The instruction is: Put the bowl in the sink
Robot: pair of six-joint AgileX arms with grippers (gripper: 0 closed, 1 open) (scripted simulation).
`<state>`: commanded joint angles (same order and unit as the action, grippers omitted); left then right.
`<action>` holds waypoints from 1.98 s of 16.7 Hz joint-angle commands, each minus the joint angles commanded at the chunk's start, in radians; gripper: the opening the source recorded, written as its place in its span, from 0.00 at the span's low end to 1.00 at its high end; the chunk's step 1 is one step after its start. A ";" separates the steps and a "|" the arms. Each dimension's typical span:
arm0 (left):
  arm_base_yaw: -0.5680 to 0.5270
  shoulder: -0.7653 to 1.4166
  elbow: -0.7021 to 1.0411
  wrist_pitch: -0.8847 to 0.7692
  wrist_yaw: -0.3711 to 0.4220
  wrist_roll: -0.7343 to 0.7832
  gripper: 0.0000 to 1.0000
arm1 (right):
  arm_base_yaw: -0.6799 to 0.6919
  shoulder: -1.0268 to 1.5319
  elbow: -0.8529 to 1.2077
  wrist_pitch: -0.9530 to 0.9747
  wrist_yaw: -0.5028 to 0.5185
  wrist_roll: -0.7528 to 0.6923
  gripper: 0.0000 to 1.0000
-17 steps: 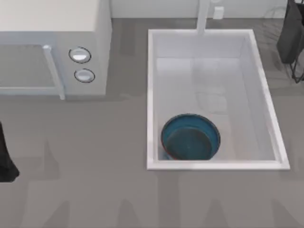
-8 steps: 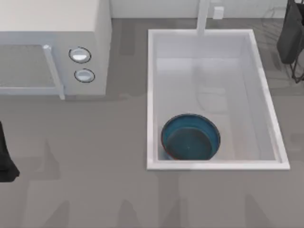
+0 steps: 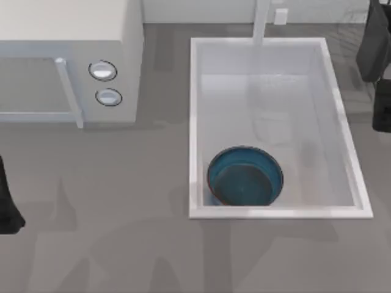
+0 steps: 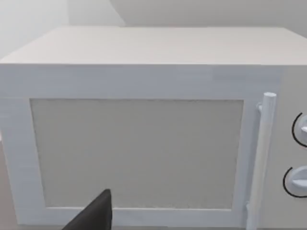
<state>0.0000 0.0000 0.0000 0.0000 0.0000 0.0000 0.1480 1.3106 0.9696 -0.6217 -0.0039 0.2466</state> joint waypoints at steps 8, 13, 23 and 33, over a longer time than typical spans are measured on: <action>0.000 0.000 0.000 0.000 0.000 0.000 1.00 | 0.189 0.746 0.535 -0.362 0.003 0.148 1.00; 0.000 0.000 0.000 0.000 0.000 0.000 1.00 | 0.273 0.891 0.724 -0.446 0.007 0.198 1.00; 0.000 0.000 0.000 0.000 0.000 0.000 1.00 | 0.280 0.934 0.701 -0.377 0.008 0.201 1.00; 0.000 0.000 0.000 0.000 0.000 0.000 1.00 | 0.283 1.057 0.587 -0.139 0.009 0.206 1.00</action>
<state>0.0000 0.0000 0.0000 0.0000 0.0000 0.0000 0.4311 2.3672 1.5570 -0.7606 0.0050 0.4524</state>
